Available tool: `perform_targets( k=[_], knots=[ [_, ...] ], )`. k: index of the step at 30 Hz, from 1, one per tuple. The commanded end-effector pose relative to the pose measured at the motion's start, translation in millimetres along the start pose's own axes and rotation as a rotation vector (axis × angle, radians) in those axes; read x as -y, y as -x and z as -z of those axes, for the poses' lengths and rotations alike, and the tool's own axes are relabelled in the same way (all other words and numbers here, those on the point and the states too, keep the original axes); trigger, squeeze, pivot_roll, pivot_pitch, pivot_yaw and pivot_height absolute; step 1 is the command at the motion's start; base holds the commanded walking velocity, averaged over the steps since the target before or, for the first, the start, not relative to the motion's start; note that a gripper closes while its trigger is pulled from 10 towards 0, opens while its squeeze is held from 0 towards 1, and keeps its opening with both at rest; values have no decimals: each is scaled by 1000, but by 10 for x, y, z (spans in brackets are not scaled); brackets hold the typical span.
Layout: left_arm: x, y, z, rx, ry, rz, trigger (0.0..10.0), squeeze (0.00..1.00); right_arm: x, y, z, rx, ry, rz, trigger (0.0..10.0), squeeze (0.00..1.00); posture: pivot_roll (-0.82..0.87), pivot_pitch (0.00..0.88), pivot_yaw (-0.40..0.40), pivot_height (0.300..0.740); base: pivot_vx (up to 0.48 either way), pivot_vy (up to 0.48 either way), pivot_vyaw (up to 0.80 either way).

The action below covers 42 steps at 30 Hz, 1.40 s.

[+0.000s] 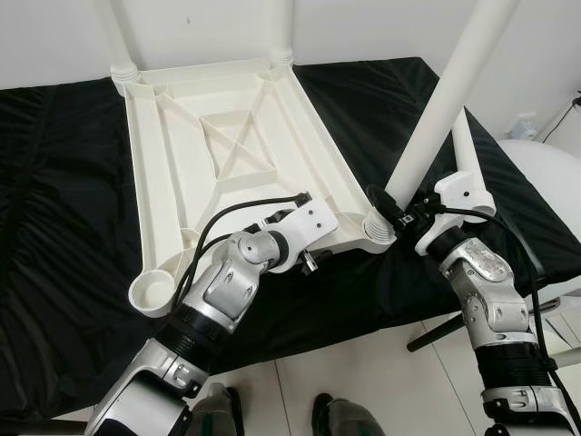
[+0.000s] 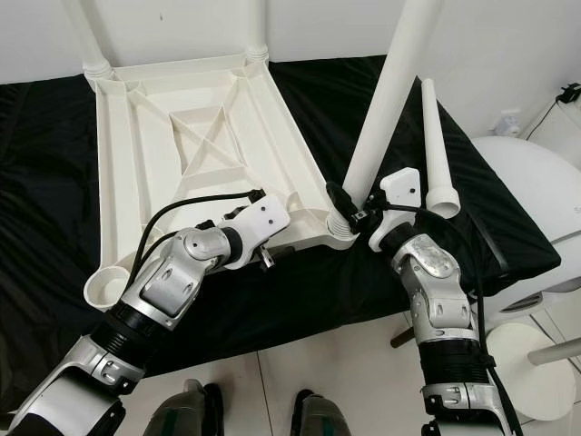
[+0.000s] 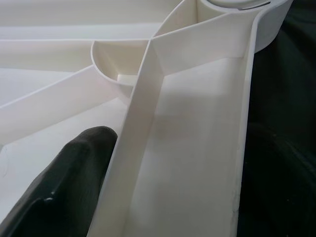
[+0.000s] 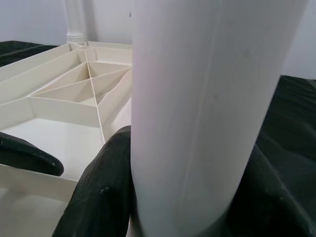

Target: Building children table

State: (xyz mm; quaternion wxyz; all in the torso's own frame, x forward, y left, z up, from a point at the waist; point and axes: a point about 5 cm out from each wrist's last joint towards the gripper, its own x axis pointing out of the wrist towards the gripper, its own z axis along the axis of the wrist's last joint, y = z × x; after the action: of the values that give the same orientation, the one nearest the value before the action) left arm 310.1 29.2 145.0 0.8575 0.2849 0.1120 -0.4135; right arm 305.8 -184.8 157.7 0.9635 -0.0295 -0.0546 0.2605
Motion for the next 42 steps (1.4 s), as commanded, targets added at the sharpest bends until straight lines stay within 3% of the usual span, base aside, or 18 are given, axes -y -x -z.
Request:
perform_targets(
  k=[1,13,19,22,33,42],
  knots=[
    [-13,1,203,-86,33,-62,10000,0,-134,135,460,-194,-80,-6,10000,0,-19,127,8,740,0,0,0],
    [-16,5,203,-86,32,-61,10000,0,-77,162,521,-216,-125,56,10000,0,-21,126,13,740,0,0,0],
    [-18,2,198,-85,30,-59,10000,0,22,116,452,-193,-136,119,10000,0,-22,127,16,740,0,0,0],
    [-18,-1,195,-85,30,-59,10000,0,69,26,316,-136,-133,145,10000,0,-19,122,16,740,0,0,0],
    [-26,4,196,-86,30,-64,10000,0,-22,38,327,-130,-118,125,10000,0,-21,115,12,740,0,0,0],
    [-18,-4,180,-80,28,-58,10000,0,-61,65,302,-109,-100,212,10000,0,-24,110,10,740,0,0,0]
  ],
)
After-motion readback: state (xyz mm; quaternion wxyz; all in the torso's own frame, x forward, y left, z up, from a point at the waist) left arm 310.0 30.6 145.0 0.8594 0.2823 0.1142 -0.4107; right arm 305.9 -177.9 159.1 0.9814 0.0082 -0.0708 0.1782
